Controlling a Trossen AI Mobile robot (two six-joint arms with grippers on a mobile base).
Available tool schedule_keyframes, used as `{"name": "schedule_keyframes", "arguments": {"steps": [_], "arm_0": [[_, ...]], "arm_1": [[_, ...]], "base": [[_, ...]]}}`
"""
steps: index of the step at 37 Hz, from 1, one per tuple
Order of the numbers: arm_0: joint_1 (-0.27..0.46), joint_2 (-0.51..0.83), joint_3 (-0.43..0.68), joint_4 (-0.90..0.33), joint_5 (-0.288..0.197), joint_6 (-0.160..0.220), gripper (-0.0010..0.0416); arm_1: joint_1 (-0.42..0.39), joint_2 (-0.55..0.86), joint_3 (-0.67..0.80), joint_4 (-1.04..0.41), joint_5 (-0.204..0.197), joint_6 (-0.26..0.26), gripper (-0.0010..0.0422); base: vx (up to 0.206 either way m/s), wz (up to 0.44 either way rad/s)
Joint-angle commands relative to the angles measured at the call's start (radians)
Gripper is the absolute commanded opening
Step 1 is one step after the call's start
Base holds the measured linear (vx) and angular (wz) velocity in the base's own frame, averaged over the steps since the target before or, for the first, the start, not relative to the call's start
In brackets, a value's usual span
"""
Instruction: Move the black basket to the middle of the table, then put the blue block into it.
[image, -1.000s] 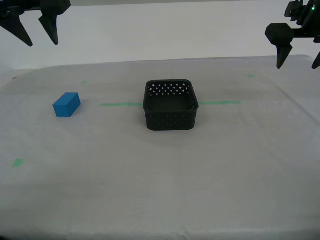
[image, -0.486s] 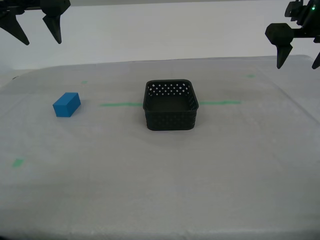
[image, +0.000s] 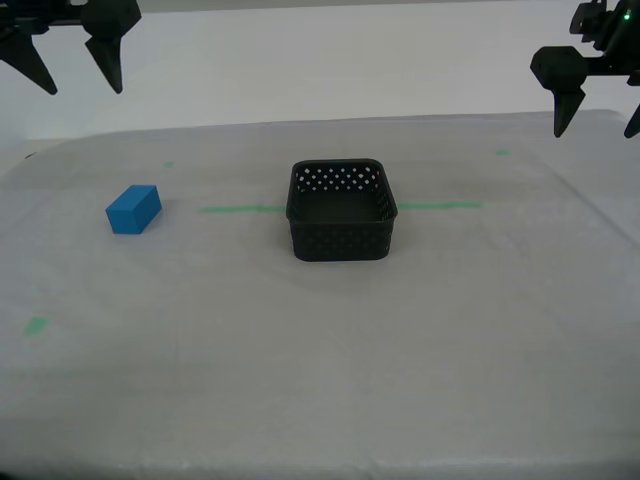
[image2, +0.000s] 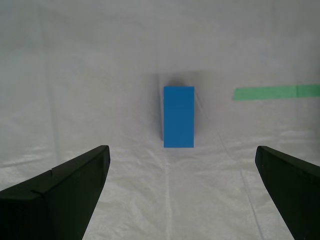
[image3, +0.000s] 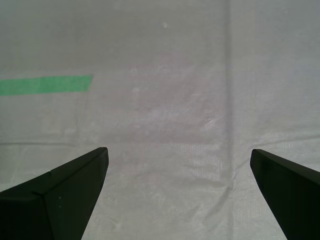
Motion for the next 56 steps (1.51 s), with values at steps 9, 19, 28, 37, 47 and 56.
{"name": "schedule_keyframes", "arguments": {"steps": [9, 19, 28, 37, 47, 56], "arm_0": [[0.000, 0.000, 0.000, 0.008, 0.000, -0.002, 0.0399], [0.000, 0.000, 0.000, 0.020, 0.000, -0.002, 0.0399], [0.000, 0.000, 0.000, 0.026, 0.000, -0.002, 0.0398], [0.000, 0.000, 0.000, 0.029, 0.000, -0.002, 0.0398], [0.000, 0.000, 0.000, 0.030, 0.000, -0.002, 0.0398], [0.000, 0.000, 0.000, 0.031, 0.000, -0.002, 0.0399]], "arm_1": [[-0.006, 0.086, -0.005, 0.011, 0.011, 0.018, 0.0401], [-0.013, 0.164, -0.005, 0.045, 0.012, 0.025, 0.0401], [-0.013, 0.188, -0.005, 0.062, 0.006, 0.036, 0.0401], [-0.013, 0.237, -0.006, 0.079, 0.033, 0.037, 0.0401], [-0.014, 0.261, -0.017, 0.135, 0.038, 0.038, 0.0401], [-0.015, 0.261, -0.052, 0.175, 0.038, 0.021, 0.0401]], "base": [[0.000, 0.000], [0.000, 0.000], [0.000, 0.000], [0.000, 0.000], [0.000, 0.000], [0.000, 0.000]]}}
